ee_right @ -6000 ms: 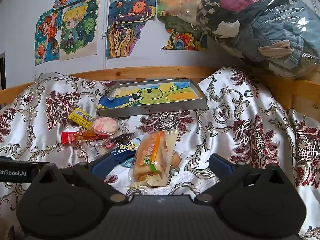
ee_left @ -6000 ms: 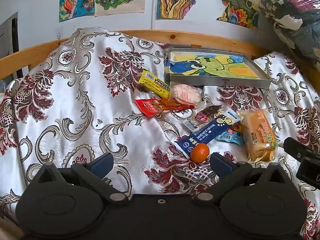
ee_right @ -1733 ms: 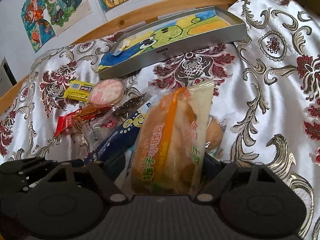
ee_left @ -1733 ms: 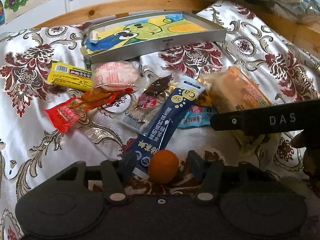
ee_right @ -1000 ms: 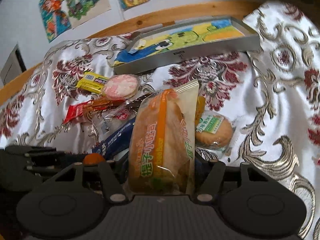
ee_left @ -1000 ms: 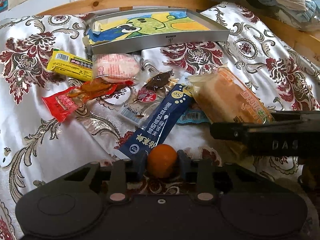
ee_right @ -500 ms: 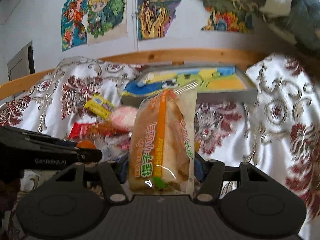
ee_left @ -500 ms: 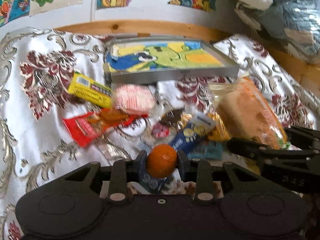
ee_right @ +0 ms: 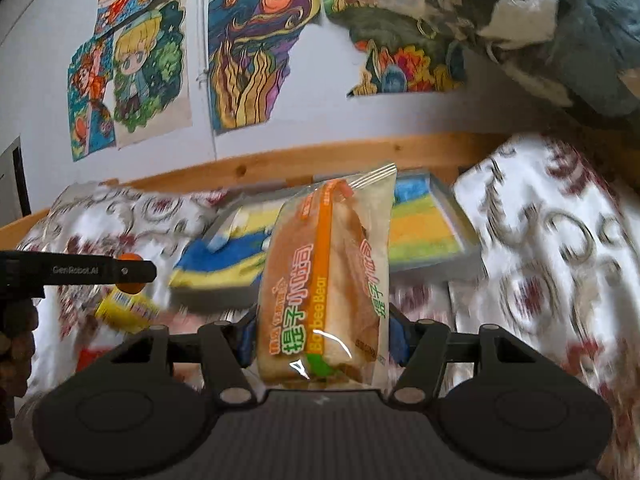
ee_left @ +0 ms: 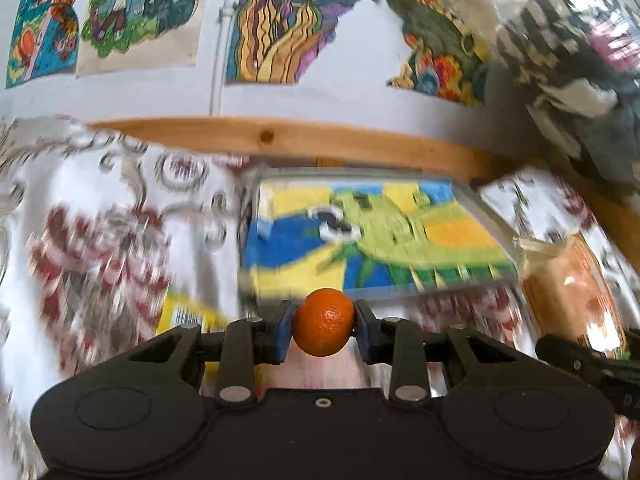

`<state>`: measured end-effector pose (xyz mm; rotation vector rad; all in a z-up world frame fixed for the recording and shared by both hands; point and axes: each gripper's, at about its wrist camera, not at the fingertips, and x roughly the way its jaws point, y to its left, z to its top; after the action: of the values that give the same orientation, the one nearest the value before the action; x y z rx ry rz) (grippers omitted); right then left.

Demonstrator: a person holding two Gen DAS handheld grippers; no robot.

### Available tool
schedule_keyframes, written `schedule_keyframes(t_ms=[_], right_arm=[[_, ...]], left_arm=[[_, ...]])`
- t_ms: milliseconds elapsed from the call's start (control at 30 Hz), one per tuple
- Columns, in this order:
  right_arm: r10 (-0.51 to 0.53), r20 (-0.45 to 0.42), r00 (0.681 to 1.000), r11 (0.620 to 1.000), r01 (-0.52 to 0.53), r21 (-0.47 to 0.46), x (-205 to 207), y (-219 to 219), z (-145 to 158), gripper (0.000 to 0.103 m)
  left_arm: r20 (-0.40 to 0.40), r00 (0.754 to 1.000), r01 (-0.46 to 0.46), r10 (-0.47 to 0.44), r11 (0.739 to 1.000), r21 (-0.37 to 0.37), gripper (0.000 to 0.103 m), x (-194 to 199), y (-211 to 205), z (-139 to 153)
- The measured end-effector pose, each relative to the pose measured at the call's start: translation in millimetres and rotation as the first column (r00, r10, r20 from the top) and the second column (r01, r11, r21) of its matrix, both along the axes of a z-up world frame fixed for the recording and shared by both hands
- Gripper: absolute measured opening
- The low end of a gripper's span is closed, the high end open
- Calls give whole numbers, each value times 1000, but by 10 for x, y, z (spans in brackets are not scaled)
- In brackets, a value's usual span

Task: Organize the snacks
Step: 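Carry the orange and bread roll into the metal tray and open both tools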

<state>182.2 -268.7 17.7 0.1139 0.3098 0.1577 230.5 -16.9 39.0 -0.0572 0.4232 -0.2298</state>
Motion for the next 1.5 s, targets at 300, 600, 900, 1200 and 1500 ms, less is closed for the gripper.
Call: schedule_keyframes(t_ms=[300, 600, 900, 1200, 1500], right_arm=[[10, 48, 999, 1000, -10, 7, 846, 136, 27, 65], [13, 2, 1000, 1000, -13, 4, 1391, 248, -152, 65], [-1, -51, 999, 1000, 0, -23, 1525, 282, -271, 67], [-24, 4, 1000, 995, 25, -98, 1345, 239, -87, 91], [-66, 86, 994, 995, 73, -72, 751, -8, 374, 103]], left_arm=[[28, 997, -69, 72, 995, -71, 34, 895, -47, -14], [-6, 996, -88, 88, 993, -80, 34, 1288, -80, -296], [-60, 994, -96, 91, 992, -83, 34, 1399, -63, -427], [-115, 989, -107, 90, 983, -150, 63, 1300, -42, -333], [-22, 991, -134, 132, 976, -170, 97, 804, 23, 174]])
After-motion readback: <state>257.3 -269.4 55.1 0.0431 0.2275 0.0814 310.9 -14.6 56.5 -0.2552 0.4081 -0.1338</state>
